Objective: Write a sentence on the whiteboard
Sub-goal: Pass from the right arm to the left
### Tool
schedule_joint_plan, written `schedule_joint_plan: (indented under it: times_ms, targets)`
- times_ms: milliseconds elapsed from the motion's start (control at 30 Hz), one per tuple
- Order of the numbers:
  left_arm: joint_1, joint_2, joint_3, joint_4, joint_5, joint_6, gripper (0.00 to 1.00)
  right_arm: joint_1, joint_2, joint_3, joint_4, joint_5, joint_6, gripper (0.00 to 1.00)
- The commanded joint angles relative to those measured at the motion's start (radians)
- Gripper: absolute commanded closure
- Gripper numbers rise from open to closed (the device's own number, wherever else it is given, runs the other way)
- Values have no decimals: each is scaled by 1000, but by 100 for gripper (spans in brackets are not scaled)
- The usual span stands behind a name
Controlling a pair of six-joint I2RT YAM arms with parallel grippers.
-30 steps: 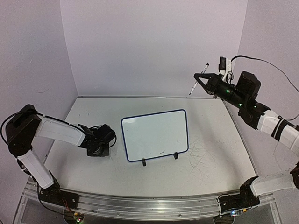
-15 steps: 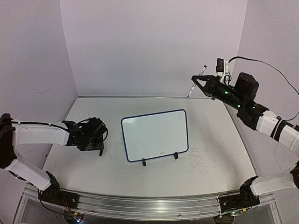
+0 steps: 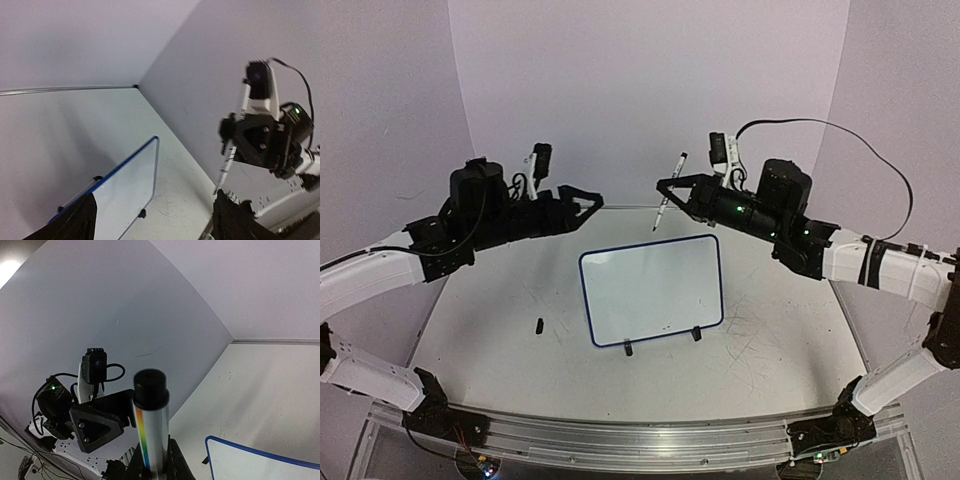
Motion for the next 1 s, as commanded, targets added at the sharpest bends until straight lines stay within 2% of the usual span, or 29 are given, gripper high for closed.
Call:
schedule_joint_plan:
  times_ms: [0, 233, 367, 500, 700, 833, 967]
  targets:
    - [-88, 143, 129, 219, 369, 116, 19, 37, 54, 77, 129, -7, 45, 100]
    - [-119, 179, 144, 235, 345, 127, 23, 69, 53, 78, 138, -7, 48, 100]
    - [-118, 199, 145, 240, 326, 118, 29, 77, 58, 78, 144, -21, 50, 100]
    - [-118, 191, 142, 245, 294, 127, 39, 82, 62, 81, 148, -35, 47, 100]
    - [-118, 175, 124, 248, 245, 143, 63, 86, 62, 82, 149, -41, 44, 100]
    - [-118, 174, 119, 248, 229, 148, 69, 90, 65, 84, 149, -49, 46, 100]
    - [-118, 167, 106, 248, 183, 153, 80, 92, 64, 86, 149, -53, 46, 100]
